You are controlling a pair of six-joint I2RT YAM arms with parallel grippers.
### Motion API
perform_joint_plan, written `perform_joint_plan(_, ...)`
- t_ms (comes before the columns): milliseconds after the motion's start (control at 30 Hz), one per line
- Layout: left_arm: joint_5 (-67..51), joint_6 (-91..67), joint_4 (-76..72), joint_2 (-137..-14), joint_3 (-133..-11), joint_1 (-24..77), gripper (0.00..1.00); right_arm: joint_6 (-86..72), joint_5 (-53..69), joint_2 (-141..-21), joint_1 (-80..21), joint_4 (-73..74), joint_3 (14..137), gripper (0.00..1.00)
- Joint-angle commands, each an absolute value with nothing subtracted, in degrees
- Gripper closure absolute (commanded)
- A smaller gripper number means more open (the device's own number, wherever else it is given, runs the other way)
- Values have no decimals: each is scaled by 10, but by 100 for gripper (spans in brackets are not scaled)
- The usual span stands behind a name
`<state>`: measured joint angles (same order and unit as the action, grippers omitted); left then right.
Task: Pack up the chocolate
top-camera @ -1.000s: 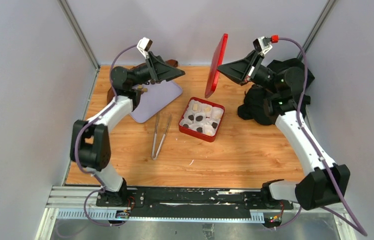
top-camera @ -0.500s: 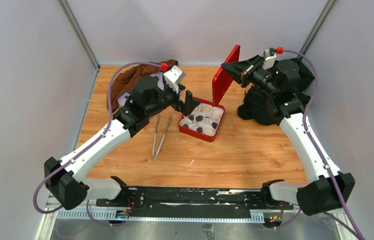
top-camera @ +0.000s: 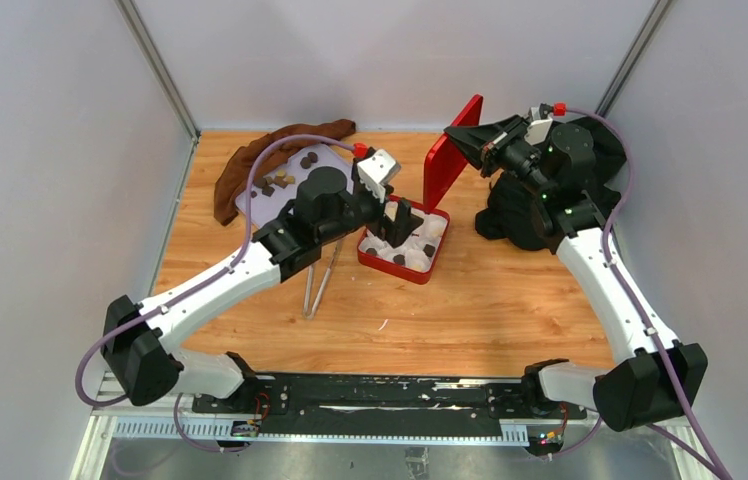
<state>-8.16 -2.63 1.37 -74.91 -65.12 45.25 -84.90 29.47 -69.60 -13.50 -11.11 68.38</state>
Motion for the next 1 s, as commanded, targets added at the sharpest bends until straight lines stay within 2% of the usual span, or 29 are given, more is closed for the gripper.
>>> perform_joint_plan(0,-80,-76,-54,-767,-674,467,0,-863,294,-688,-130,-162,678,100)
perform_joint_plan(367,24,-75,-98,-861,-722,502,4,-884,300,-692,-138,-183,669,100)
perform_joint_plan(567,70,-63,-127,-880,-733,513,13,-895,303,-694,-139,-182,666,100)
perform_joint_plan(833,98,-54,-151,-898,-744,519,33,-923,309,-701,-141,-201,658,100)
perform_joint_plan(967,94,-58,-157,-899,-743,519,49,-944,313,-702,-142,-215,645,100)
